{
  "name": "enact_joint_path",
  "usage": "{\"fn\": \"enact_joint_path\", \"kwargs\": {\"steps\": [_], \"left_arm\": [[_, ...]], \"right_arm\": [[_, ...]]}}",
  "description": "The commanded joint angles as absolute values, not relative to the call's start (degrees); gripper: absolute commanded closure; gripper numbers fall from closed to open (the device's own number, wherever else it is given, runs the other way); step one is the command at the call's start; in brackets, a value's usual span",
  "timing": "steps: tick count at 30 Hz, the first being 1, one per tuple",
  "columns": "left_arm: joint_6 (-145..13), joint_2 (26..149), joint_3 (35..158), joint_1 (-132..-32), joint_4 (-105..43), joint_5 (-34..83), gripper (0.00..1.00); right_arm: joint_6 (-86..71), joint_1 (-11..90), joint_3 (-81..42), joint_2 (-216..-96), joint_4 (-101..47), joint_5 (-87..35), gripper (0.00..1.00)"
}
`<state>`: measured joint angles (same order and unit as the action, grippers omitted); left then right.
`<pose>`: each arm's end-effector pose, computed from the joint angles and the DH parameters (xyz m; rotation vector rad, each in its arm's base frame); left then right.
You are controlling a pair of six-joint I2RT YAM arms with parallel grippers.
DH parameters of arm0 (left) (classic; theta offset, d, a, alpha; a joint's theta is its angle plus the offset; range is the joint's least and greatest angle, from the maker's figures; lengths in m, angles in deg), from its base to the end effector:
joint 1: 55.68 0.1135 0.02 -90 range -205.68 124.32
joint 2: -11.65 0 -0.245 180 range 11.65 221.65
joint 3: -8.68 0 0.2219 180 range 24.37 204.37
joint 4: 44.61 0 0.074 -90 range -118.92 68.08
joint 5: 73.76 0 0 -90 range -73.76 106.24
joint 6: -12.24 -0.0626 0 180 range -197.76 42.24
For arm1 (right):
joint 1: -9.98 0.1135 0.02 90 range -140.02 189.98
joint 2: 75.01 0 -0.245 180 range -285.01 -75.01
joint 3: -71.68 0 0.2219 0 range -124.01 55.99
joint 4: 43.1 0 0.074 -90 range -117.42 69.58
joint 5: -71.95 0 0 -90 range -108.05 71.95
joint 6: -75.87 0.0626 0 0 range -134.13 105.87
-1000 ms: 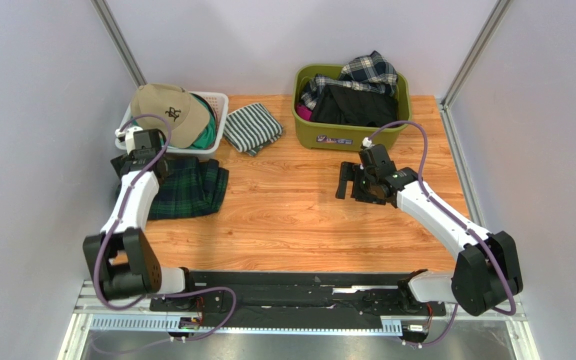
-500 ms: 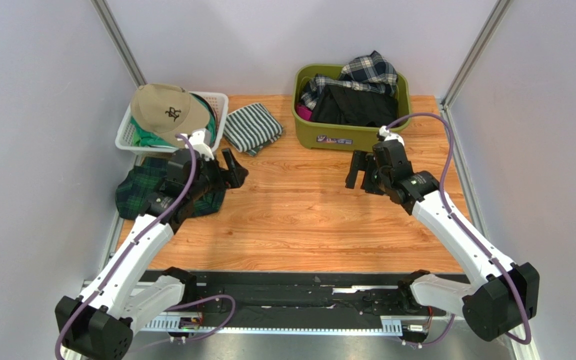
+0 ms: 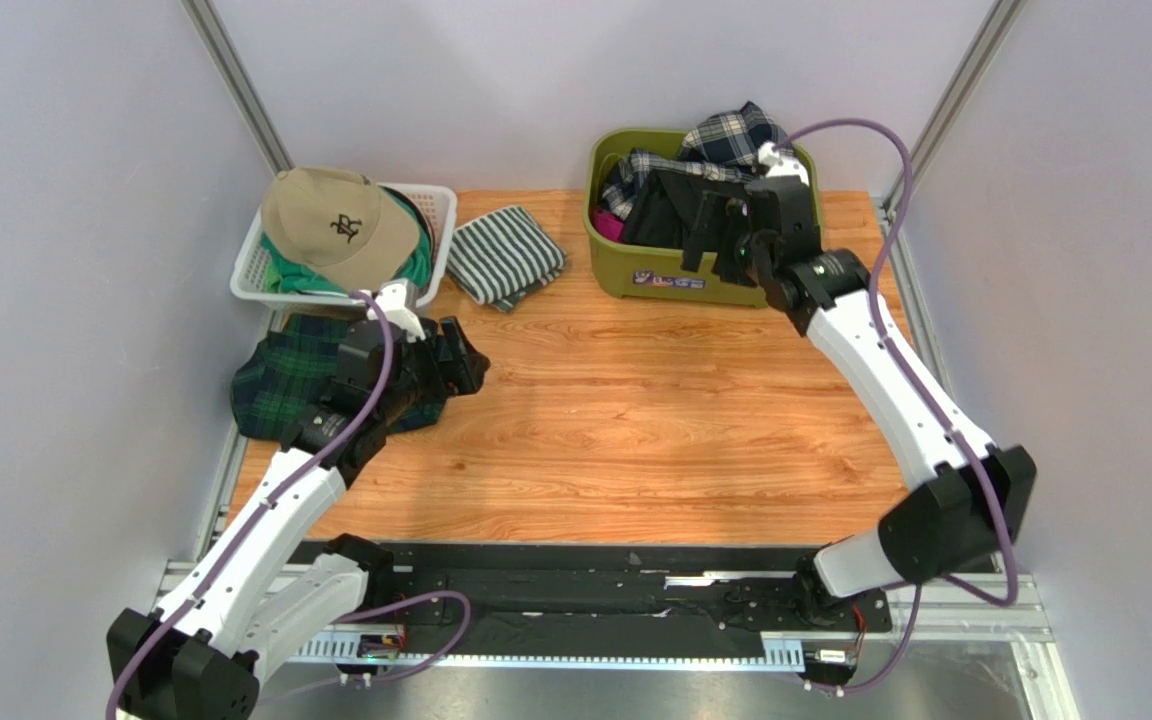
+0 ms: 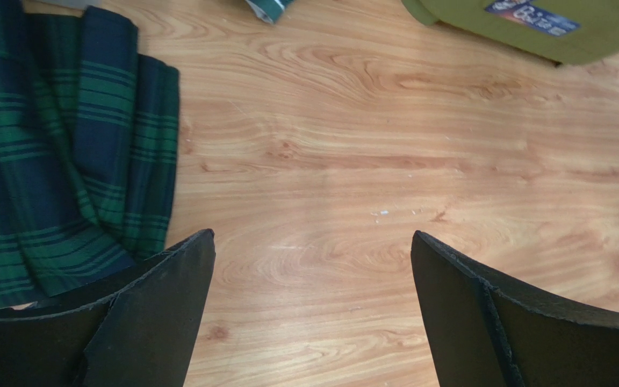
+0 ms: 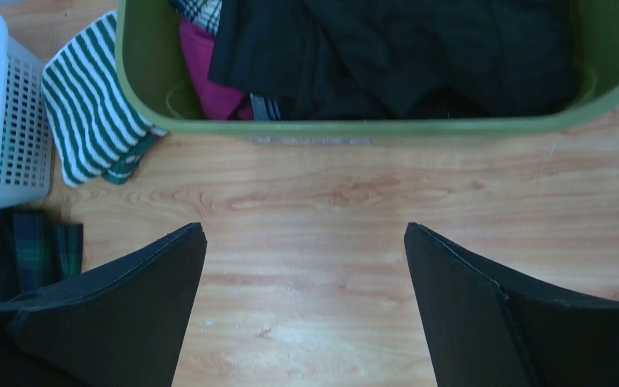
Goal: Fold and stack the skirts
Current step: Pick up the skirt from the bin.
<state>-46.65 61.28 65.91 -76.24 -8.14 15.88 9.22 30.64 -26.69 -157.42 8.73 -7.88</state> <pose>0.1882 -0.0702 0.2636 -0.1989 2.1112 -0.5397 0.2948 0.0993 0.3379 0.1512 2.1904 0.2390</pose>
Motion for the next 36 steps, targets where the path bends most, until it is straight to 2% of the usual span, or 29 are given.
{"fn": "enact_joint_path", "kwargs": {"steps": [1, 12, 16, 18, 21, 27, 36], "left_arm": [[-48.93, 59.64, 66.38, -76.42, -7.38, 10.18, 0.01], [-49.11, 58.85, 63.75, -76.42, -9.93, 8.95, 0.01], [-49.9, 59.47, 63.84, -76.42, -10.29, 8.86, 0.01], [-50.25, 59.64, 63.66, -76.42, -10.72, 8.77, 0.01], [-50.43, 59.73, 63.48, -76.42, -11.08, 8.07, 0.01], [-50.52, 59.64, 64.01, -76.42, -10.02, 5.88, 0.01], [-49.99, 59.82, 63.92, -76.42, -7.56, 2.44, 0.01]], "right_arm": [[4.68, 28.18, -36.46, -164.82, 6.69, -6.72, 0.01], [-1.56, 21.41, -64.31, -190.74, 5.54, -3.64, 0.02], [-4.36, 20.09, -74.16, -199.96, 5.02, -7.67, 0.03], [-5.68, 20.09, -74.97, -201.56, 4.93, -15.01, 0.03], [-7.53, 20.87, -72.6, -202.71, 4.05, -19.55, 0.04], [-8.06, 21.32, -69.96, -205.17, 4.92, -9.81, 0.04], [-9.91, 21.32, -66.36, -205.35, 9.5, -1.63, 0.05]]}}
